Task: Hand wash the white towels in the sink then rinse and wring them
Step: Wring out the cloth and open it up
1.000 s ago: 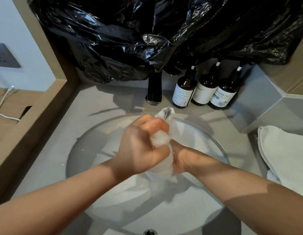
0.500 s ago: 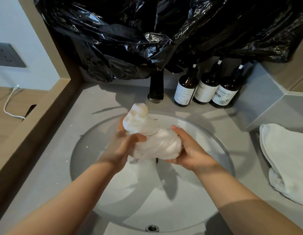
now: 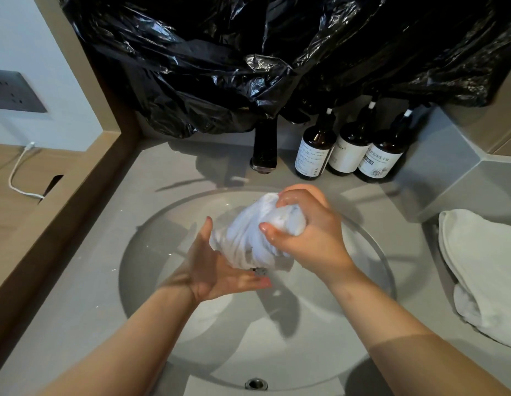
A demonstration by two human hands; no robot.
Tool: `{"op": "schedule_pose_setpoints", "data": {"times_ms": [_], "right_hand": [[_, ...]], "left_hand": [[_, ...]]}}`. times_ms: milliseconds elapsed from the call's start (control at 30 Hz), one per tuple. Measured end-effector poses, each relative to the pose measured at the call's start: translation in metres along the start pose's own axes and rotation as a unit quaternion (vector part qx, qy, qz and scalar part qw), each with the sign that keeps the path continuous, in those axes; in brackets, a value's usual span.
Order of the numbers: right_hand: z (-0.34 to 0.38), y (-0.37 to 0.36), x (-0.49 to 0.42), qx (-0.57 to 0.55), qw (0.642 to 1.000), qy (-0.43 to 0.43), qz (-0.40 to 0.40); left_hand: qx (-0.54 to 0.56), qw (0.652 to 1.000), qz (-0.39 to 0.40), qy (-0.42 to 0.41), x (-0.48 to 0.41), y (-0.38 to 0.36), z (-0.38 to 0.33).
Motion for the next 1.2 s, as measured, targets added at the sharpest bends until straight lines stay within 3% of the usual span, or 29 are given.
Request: {"op": "schedule_pose_setpoints", "data": {"times_ms": [133, 200, 333, 467, 533, 633, 767, 833, 933, 1033, 1200], "right_hand": [[0.012, -0.011, 0.007, -0.065, 0.994, 0.078, 0.031], [0.018, -0.015, 0.011, -0.078, 0.992, 0.088, 0.054], [0.029, -0.015, 0.014, -0.108, 0.986, 0.093, 0.082], [0.025, -0.008, 0.011, -0.146, 0.983, 0.095, 0.057], [0.021, -0.005, 0.008, -0.174, 0.981, 0.071, 0.043], [0.013, 0.001, 0.005, -0.238, 0.97, 0.032, 0.027], [0.004, 0.003, 0.004, -0.284, 0.957, -0.052, -0.011], [0.001, 0.0, 0.004, -0.349, 0.928, -0.124, -0.044], [-0.011, -0.006, 0.0, -0.452, 0.852, -0.251, -0.084], [-0.02, -0.018, -0.003, -0.522, 0.777, -0.35, -0.033], [-0.028, -0.026, -0.009, -0.513, 0.725, -0.455, 0.058]], "left_hand": [[0.131, 0.99, -0.039, -0.039, -0.001, -0.017, 0.007], [0.188, 0.981, -0.021, -0.03, -0.003, -0.02, 0.014], [0.147, 0.98, -0.058, -0.121, -0.008, -0.013, 0.018], [0.097, 0.985, -0.01, -0.144, 0.0, -0.027, 0.004], [0.084, 0.976, -0.033, -0.198, 0.0, -0.026, -0.006], [0.101, 0.961, 0.005, -0.258, 0.003, -0.036, -0.025], [-0.038, 0.933, 0.02, -0.358, 0.013, -0.052, -0.043], [-0.115, 0.896, 0.007, -0.429, 0.018, -0.057, -0.048], [-0.177, 0.853, 0.013, -0.491, 0.022, -0.063, -0.054], [-0.249, 0.811, -0.012, -0.529, 0.025, -0.072, -0.057], [-0.351, 0.734, 0.022, -0.58, 0.032, -0.101, -0.059]]}}
Point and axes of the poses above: each hand's wrist, its own x-axis away from the middle knuckle, its own y-axis out of the back of the hand, z = x × y, the point moved 3 cm from there along -x, towards the middle knuckle, and after that the axes turned 15 degrees about -y, right-handed, at the moved point
